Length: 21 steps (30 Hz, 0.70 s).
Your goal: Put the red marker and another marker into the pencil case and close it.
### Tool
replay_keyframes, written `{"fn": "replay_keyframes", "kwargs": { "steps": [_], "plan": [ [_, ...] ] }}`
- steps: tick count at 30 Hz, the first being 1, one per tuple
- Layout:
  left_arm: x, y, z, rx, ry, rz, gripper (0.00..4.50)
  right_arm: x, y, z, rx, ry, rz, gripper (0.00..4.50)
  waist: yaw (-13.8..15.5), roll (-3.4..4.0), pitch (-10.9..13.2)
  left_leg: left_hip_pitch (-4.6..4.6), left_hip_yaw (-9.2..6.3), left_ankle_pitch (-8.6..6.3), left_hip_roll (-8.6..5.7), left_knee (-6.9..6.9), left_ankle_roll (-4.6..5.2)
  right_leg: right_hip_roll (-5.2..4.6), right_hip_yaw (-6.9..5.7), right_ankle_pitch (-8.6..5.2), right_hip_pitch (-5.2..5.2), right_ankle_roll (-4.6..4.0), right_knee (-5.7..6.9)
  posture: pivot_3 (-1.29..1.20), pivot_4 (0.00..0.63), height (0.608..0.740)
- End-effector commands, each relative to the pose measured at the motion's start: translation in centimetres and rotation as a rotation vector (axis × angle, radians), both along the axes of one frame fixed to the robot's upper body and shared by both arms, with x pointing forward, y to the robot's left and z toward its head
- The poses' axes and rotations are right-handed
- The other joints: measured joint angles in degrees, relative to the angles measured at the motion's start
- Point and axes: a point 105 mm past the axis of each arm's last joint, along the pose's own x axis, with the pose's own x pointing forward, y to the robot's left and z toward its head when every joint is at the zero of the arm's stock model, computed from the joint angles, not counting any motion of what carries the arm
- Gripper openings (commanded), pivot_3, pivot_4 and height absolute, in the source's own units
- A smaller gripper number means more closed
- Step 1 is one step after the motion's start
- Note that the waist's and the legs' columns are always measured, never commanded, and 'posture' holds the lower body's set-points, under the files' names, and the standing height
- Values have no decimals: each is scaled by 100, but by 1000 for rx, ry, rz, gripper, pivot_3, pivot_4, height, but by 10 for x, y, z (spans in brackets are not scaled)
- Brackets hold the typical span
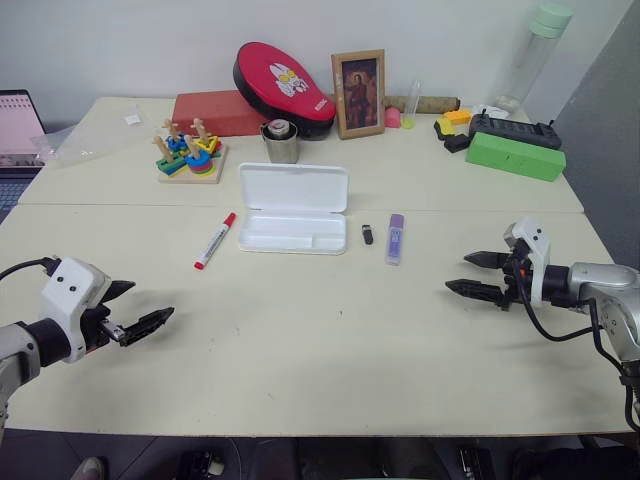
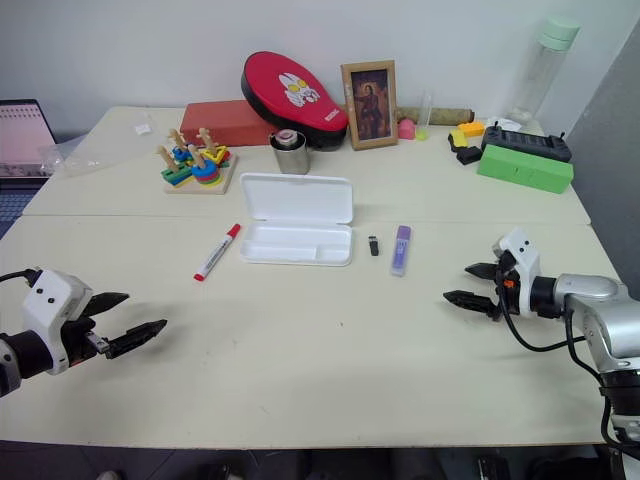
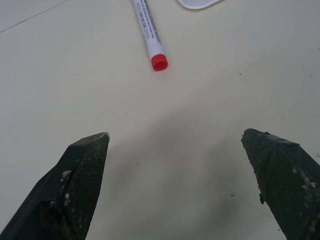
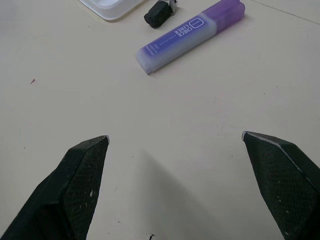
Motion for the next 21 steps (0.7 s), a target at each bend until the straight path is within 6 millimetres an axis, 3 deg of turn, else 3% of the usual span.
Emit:
{"fn": "replay_keyframes", "kwargs": {
  "steps": [1, 4, 7, 11, 16, 21],
  "plan": [
    [2, -3, 0, 23, 7, -20, 4500, -3, -2, 7, -1, -32, 2, 4476, 0, 0, 0, 0, -1, 0, 0, 0, 0, 0, 0, 0, 0, 0, 0, 0, 150, 740],
    [1, -2, -2, 38, 23, -24, 4500, 1, 7, 15, 23, -69, 21, 4476, -3, 0, 0, 0, -1, 0, 0, 1, 0, 1, 0, 10, 1, -15, 3, 0, 150, 740],
    [6, -19, -5, -1, 7, -66, 4500, 12, 51, 35, 102, -145, 134, 4476, -81, 2, 1, 4, 0, 0, 4, 3, 0, 5, 0, 10, 2, -13, 6, 0, 150, 740],
    [14, -57, -5, -58, -31, -163, 4500, 15, 102, 46, 164, -170, 288, 4476, -121, 3, 1, 6, -9, 3, 5, 11, -1, 9, -2, 17, 10, -1, 13, 0, 150, 740],
    [19, -101, -8, -132, -68, -258, 4500, 38, 155, 31, 58, -193, 386, 4476, -131, 0, -1, 3, -21, 3, 4, 11, -1, 10, -13, 26, 14, -14, 13, 0, 150, 740],
    [23, -141, 3, -232, -140, -348, 4500, 57, 196, 18, -9, -189, 459, 4476, -125, -1, -2, 2, -32, 3, 2, 14, -2, 10, -23, 27, 19, -15, 22, 0, 150, 740]
  ]
}}
